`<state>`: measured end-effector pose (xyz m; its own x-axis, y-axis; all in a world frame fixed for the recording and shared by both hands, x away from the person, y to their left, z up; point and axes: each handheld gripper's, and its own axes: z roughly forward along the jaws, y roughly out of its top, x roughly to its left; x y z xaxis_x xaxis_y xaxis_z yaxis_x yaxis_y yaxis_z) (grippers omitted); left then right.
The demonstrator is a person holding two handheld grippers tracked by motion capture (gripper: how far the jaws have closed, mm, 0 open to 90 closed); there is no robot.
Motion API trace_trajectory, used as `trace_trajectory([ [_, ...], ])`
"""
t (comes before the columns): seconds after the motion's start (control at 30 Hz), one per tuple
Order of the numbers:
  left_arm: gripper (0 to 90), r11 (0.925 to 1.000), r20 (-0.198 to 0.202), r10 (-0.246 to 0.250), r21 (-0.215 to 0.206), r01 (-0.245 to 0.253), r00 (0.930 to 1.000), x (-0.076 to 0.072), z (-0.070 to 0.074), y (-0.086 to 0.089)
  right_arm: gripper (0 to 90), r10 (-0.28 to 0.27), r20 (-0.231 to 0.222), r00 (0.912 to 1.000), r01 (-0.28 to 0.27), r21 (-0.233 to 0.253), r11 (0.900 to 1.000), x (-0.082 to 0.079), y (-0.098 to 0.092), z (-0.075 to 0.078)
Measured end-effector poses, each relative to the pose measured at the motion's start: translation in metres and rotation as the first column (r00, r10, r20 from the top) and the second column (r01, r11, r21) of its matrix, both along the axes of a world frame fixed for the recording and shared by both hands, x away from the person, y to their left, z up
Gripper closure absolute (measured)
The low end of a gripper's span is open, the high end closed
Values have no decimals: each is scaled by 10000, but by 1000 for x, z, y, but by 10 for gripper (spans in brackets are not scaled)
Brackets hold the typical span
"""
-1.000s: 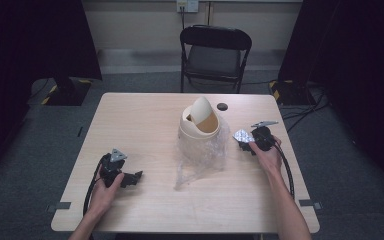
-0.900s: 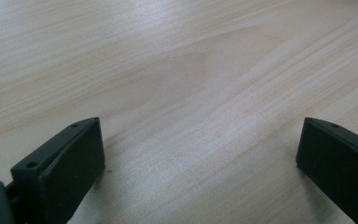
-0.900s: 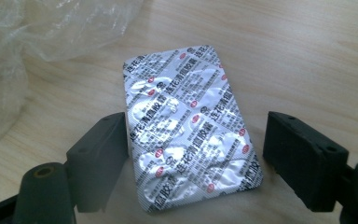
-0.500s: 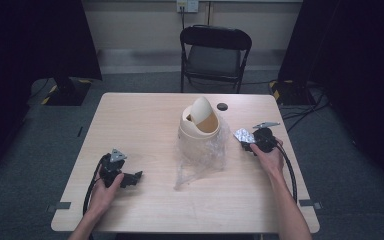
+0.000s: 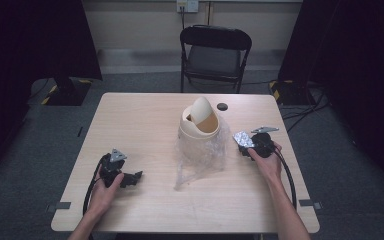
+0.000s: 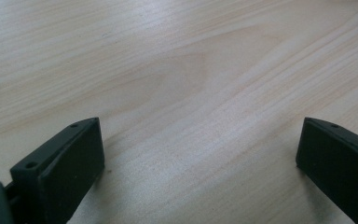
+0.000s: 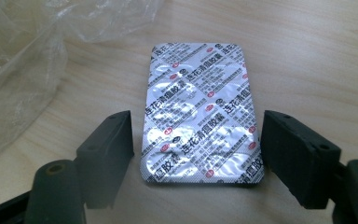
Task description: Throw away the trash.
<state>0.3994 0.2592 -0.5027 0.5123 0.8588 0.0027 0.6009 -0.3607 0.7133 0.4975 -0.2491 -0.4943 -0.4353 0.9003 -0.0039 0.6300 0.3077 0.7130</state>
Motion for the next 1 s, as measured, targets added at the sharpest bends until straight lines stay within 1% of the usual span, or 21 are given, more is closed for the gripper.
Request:
trace_trajectory([
  [0.03, 2, 10000, -27, -11, -8, 11, 10000, 0, 0, 0, 329, 40, 24, 10000, -40, -30, 10000, 1, -1, 0],
  [0.07, 2, 10000, -23, -19, -12, 19, 10000, 0, 0, 0, 341, -24, 52, 10000, 23, 19, 10000, 1, -1, 1],
  [0.1, 1, 10000, -20, -27, -3, 27, 10000, 0, 0, 0, 342, 24, -16, 10000, -24, 57, 10000, 1, -2, 1],
  [0.2, 0, 10000, -22, -48, -21, 48, 10000, 1, 0, 0, 343, 1, 13, 10000, -1, -19, 10000, 1, -2, 2],
  [0.23, 0, 10000, -22, -46, -20, 46, 10000, 1, 0, 0, 343, -3, -11, 10000, 3, 131, 9999, 1, -3, 2],
  [0.33, 0, 10000, -19, -44, -20, 44, 10000, 0, 0, 0, 343, -48, 26, 10000, 47, 223, 9997, 0, -4, 2],
  [0.4, 0, 10000, -21, -47, -20, 47, 10000, 0, 0, 0, 343, -106, 175, 9998, 99, 402, 9991, -4, -5, 2],
  [0.43, 0, 10000, -20, -44, -22, 44, 10000, 0, 0, 0, 343, -123, 161, 9998, 115, 470, 9988, -5, -4, 3],
  [0.5, 0, 10000, -19, -45, -22, 45, 10000, 0, 0, 0, 343, -80, 99, 9999, 75, 485, 9988, -7, -5, 3],
  [0.6, 0, 10000, -15, -40, -15, 40, 10000, 0, 0, 0, 343, -85, 135, 9999, 77, 538, 9985, -8, -7, 4],
  [0.63, 0, 10000, -14, -40, -14, 40, 10000, 0, 0, 0, 343, -150, 220, 9996, 135, 660, 9977, -9, -8, 8],
  [0.67, 0, 10000, -14, -40, -14, 40, 10000, 0, 0, 0, 343, -150, 220, 9996, 135, 660, 9977, -9, -8, 8],
  [0.7, 0, 10000, -11, -37, -16, 37, 10000, 0, 0, 0, 344, -155, 303, 9994, 131, 781, 9969, -11, -9, 12],
  [0.77, 0, 10000, -12, -38, -18, 38, 10000, 0, 0, 0, 344, -139, 352, 9993, 111, 797, 9968, -12, -9, 14],
  [0.83, 0, 10000, -14, -39, -16, 39, 10000, 0, 0, 0, 344, -181, 386, 9991, 145, 893, 9959, -15, -10, 20],
  [0.87, 0, 10000, -12, -41, -14, 41, 10000, 0, 0, 0, 344, -181, 386, 9991, 145, 893, 9959, -15, -10, 20],
  [0.9, 0, 10000, -14, -40, -15, 39, 10000, 0, 0, 0, 343, -194, 427, 9989, 147, 1073, 9941, -16, -12, 24],
  [1.0, 0, 10000, -17, -45, -23, 45, 10000, 0, 0, 0, 344, -158, 520, 9985, 102, 1061, 9943, -18, -11, 28],
])
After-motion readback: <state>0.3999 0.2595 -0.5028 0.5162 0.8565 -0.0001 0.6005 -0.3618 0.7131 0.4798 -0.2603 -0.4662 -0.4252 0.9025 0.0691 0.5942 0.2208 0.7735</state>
